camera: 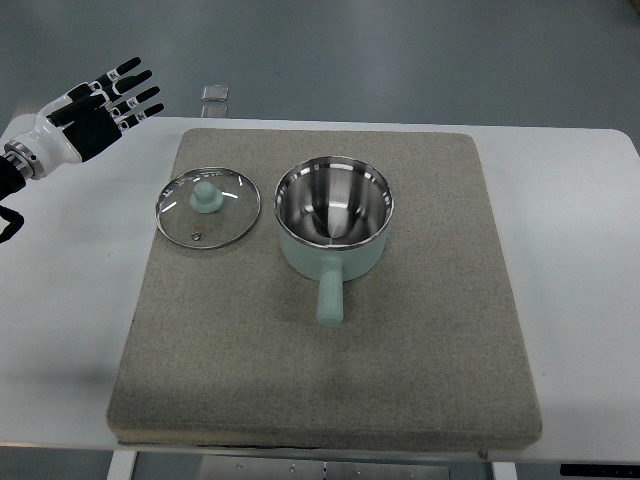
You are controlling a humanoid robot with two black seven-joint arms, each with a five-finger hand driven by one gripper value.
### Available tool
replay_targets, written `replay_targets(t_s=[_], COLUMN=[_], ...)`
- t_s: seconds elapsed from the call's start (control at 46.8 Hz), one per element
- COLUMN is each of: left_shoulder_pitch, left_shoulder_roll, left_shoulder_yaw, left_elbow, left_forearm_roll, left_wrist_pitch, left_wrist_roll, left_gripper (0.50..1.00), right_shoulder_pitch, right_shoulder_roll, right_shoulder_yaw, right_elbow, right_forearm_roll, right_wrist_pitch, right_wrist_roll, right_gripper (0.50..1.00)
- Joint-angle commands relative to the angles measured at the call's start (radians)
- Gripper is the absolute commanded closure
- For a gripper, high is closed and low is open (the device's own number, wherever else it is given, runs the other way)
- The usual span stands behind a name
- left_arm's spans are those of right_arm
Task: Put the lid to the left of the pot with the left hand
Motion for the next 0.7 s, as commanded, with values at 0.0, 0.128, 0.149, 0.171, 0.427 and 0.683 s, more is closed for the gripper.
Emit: replay_targets(t_s=[0.0, 0.128, 0.149, 0.171, 0.427, 0.683], left_shoulder_pitch=[0.000, 0.000, 0.000, 0.000, 0.000, 0.000], left_shoulder_roll=[0.000, 0.000, 0.000, 0.000, 0.000, 0.002], left_shoulder_yaw=[0.000, 0.000, 0.000, 0.000, 0.000, -0.001], left_elbow=[0.000, 0.000, 0.000, 0.000, 0.000, 0.000], left_forearm_roll=[0.000, 0.000, -0.001, 0.000, 0.005, 0.006], left_wrist_pitch=[0.000, 0.000, 0.000, 0.000, 0.000, 0.000], left_wrist_roll=[0.000, -0.002, -0.002, -0.002, -0.002, -0.002], left_gripper=[0.504, 0.504, 0.504, 0.504, 0.504, 0.504], right_shoulder_pitch=[0.000, 0.000, 0.000, 0.000, 0.002, 0.003], right_shoulder_roll=[0.000, 0.000, 0.000, 0.000, 0.000, 0.000], right_shoulder_yaw=[0.000, 0.003, 0.005, 0.003, 0.003, 0.003], right_elbow=[0.000, 0.000, 0.000, 0.000, 0.000, 0.000], right_forearm_roll=[0.000, 0.003, 0.003, 0.003, 0.000, 0.000], right_wrist_pitch=[0.001, 0.001, 0.001, 0.001, 0.001, 0.000], right_wrist_roll=[0.000, 0.000, 0.000, 0.000, 0.000, 0.002], right_gripper=[0.579, 0.579, 0.579, 0.579, 0.579, 0.579])
